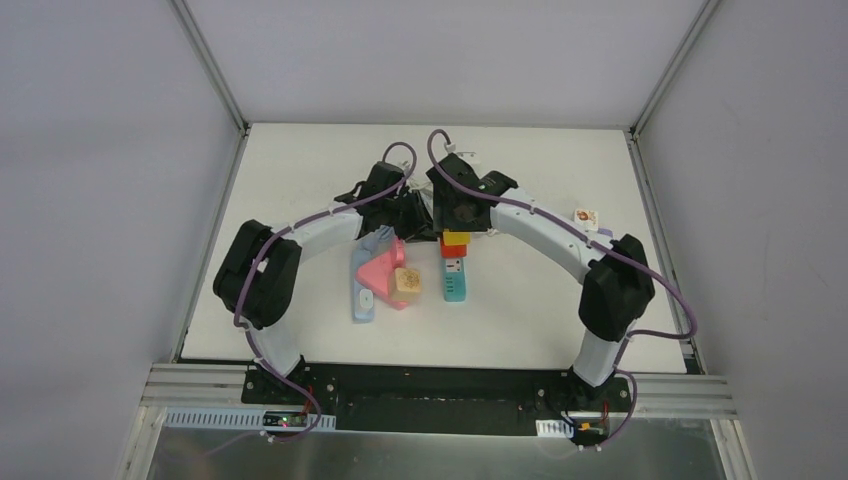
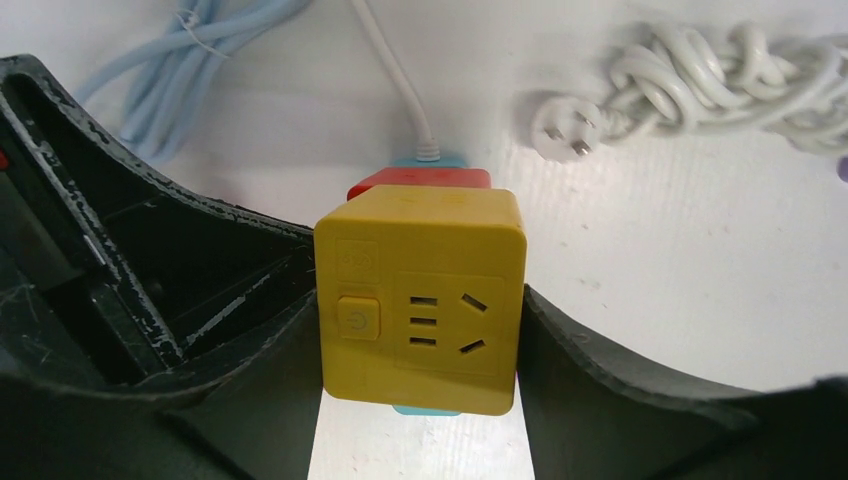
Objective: Pull the plug off the socket
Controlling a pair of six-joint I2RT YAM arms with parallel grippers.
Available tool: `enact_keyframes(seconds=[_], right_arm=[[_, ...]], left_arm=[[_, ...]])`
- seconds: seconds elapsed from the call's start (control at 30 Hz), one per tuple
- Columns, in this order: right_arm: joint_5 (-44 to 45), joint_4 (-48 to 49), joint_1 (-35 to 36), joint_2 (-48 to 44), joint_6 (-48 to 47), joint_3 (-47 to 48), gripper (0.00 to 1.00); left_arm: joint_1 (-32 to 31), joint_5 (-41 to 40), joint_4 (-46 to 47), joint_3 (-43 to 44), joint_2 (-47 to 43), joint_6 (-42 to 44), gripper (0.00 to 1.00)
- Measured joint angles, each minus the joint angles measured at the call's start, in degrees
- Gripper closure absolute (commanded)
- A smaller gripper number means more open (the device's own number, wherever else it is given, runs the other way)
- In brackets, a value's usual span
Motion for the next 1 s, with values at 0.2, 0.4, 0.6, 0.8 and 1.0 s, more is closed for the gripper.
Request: enact_keyframes(seconds=[0.2,0.4,0.6,0.8,1.0], right_arm=[[1.4,0.1,-0.2,-6.4,-0.1,-7.7,0.29],[2.0,1.3,-0.2,-7.2,0.1,-9.2,0.21],[5.1,1.4,-0.2,-7.4,1.0,-10.0,0.58],[6.9,2.3,-0.1,-8.6,1.6,-11.8,1.0],[5.9,3.8,-0.6,-10.3,1.6,-13.9,1.0]], left_arm=[[-5.2,-3.2,1.9,-1.2,-0.4,-4.2,0.68],[-6.3,-4.5,1.2,-1.4,-0.7,-4.1,0.62],[-6.4,-3.8,8.1,-6.2,-1.7,-4.4,0.5],[-6.4,-3.5,15.0,-9.7,-2.0,-5.0,0.55],[-6.4,-1.0,19.6,-10.1,-1.0,-6.7,0.72]])
